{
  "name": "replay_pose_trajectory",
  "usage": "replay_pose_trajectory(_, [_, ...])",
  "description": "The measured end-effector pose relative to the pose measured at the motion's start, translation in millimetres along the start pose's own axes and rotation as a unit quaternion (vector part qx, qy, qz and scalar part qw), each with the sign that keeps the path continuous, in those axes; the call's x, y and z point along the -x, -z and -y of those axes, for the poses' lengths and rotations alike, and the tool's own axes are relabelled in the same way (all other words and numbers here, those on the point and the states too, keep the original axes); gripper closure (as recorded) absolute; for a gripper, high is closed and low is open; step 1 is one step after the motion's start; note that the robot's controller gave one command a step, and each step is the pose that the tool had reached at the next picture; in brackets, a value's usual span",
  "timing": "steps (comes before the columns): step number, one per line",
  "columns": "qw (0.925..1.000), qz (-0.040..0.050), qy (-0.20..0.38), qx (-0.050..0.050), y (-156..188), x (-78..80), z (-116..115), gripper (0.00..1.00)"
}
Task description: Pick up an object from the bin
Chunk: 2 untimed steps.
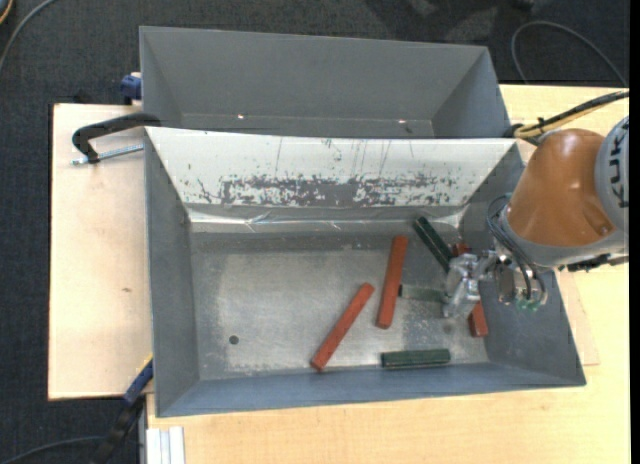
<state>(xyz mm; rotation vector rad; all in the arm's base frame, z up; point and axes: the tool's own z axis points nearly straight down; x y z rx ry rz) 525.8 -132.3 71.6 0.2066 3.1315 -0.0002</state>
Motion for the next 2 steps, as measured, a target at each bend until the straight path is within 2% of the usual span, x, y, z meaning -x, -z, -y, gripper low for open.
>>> replay_pose_trajectory(1, [0.9982,0.0000,0.059,0.000,0,-1.7,7,1.00])
replay_pose_trajectory(2, [0.9990,0.0057,0.044,0.000,152,-5.0,-19,1.00])
